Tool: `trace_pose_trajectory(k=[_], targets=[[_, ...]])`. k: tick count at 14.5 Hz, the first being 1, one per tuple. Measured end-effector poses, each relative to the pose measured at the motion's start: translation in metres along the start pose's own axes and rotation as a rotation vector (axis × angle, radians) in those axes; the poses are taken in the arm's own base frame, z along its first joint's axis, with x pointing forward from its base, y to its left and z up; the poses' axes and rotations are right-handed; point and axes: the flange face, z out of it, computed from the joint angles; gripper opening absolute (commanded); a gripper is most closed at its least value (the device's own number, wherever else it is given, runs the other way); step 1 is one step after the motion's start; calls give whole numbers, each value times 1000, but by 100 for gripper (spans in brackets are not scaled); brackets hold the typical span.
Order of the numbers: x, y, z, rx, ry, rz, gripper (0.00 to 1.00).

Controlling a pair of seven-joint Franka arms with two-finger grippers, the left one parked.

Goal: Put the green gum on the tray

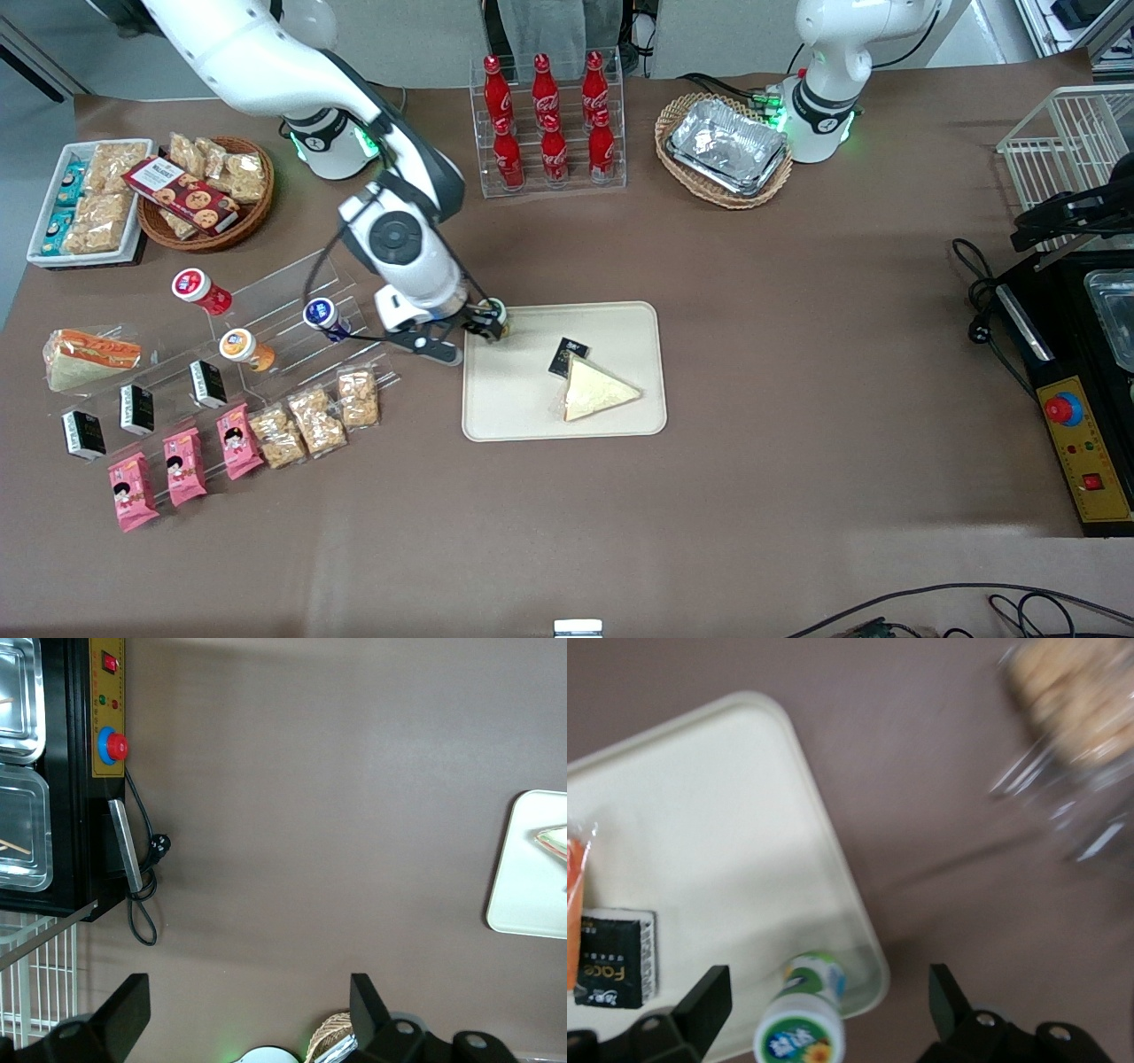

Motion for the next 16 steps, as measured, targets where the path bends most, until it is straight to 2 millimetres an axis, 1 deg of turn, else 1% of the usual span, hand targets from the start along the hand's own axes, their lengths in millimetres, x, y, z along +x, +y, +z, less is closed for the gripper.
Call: trace_pose_trajectory(k=[2, 5, 7, 9, 11, 13, 14, 16], targets=[[19, 17, -55, -47, 23, -42, 99], [43, 47, -145, -72, 13, -80, 99], [68, 79, -203, -64, -10, -110, 99], [96, 119, -252, -72, -29, -142, 100], [119, 162, -286, -82, -54, -192, 100], [139, 208, -308, -83, -66, -207, 100], [146, 229, -318, -80, -61, -193, 100], [152, 263, -337, -72, -43, -161, 100]])
